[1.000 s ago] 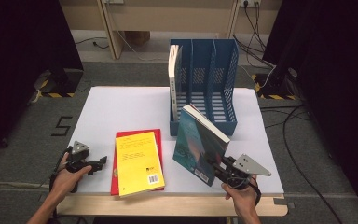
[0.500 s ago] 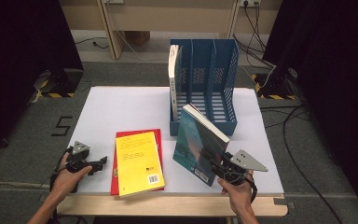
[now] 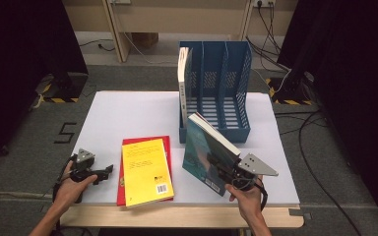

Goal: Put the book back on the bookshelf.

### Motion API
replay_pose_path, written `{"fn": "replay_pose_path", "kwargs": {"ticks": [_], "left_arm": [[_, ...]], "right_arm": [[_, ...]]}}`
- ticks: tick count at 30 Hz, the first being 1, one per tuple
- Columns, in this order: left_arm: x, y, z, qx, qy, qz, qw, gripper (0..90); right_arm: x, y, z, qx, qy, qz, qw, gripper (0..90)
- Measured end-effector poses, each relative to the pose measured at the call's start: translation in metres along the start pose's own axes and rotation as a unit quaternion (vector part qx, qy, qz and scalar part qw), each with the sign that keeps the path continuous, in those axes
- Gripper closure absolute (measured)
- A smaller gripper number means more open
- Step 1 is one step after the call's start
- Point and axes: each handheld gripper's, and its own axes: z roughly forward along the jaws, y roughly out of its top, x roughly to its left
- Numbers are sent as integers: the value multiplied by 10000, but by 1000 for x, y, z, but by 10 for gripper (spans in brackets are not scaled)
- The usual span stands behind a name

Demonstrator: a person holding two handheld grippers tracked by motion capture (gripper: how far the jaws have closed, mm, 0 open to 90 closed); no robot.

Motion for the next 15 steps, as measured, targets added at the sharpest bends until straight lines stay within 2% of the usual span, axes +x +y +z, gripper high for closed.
{"fn": "replay_pose_path", "kwargs": {"ticks": [3,7,9,15], "left_arm": [[0,0,0,-3,1,0,10000,156],[0,0,0,-1,-1,0,10000,156],[0,0,0,-2,0,2,10000,156],[0,0,0,-4,1,2,10000,156]], "right_arm": [[2,1,2,-81,34,80,9999,666],[1,1,3,-118,-19,258,9996,564],[1,1,3,-94,-7,223,9997,525],[1,0,2,-60,8,181,9998,609]]}}
